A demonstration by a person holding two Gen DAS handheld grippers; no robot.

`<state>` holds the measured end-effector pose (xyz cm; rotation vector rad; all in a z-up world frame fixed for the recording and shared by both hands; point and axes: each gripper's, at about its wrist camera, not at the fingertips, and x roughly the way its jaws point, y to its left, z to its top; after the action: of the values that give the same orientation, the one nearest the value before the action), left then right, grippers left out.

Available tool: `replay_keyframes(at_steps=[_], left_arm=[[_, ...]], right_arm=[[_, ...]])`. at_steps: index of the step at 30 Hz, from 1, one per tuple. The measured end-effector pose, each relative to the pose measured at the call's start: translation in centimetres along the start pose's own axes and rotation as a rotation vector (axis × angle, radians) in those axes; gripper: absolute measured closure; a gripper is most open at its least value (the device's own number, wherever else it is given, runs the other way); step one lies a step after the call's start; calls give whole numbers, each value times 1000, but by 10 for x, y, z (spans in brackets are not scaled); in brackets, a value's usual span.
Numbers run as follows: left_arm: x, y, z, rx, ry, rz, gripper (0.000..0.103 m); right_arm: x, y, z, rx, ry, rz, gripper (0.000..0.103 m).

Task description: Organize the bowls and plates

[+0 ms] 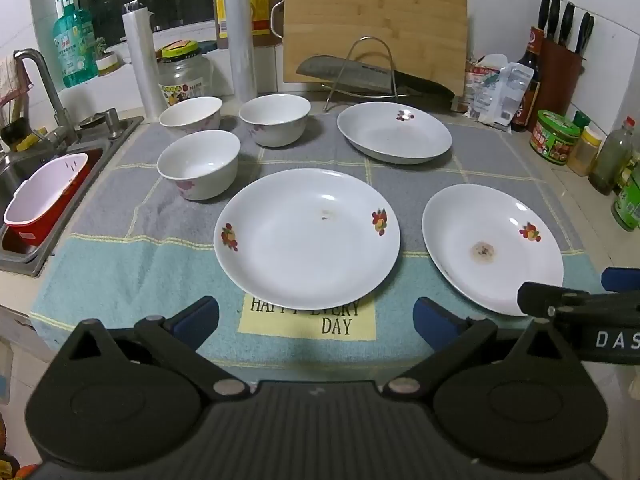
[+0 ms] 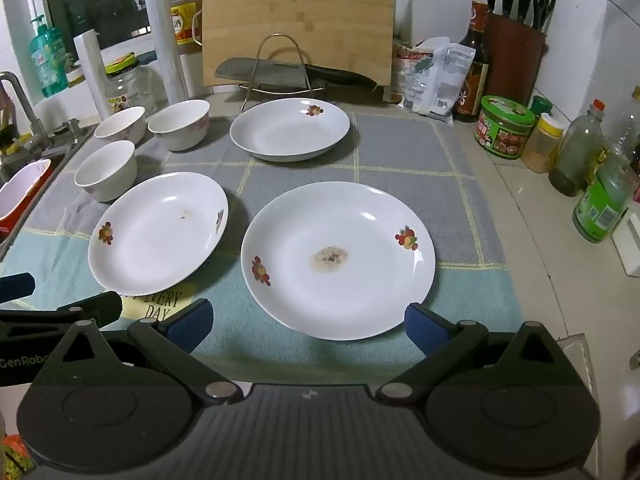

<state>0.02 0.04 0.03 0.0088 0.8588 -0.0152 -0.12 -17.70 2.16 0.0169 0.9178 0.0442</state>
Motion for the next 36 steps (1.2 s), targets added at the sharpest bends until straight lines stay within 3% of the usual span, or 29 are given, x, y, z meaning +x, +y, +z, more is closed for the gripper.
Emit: replay_keyframes(at_steps=[36], left_arm=[[-5,-2,7,5,-14,-1,1]], right_arm=[[-3,1,5,1,-17,-8,0]])
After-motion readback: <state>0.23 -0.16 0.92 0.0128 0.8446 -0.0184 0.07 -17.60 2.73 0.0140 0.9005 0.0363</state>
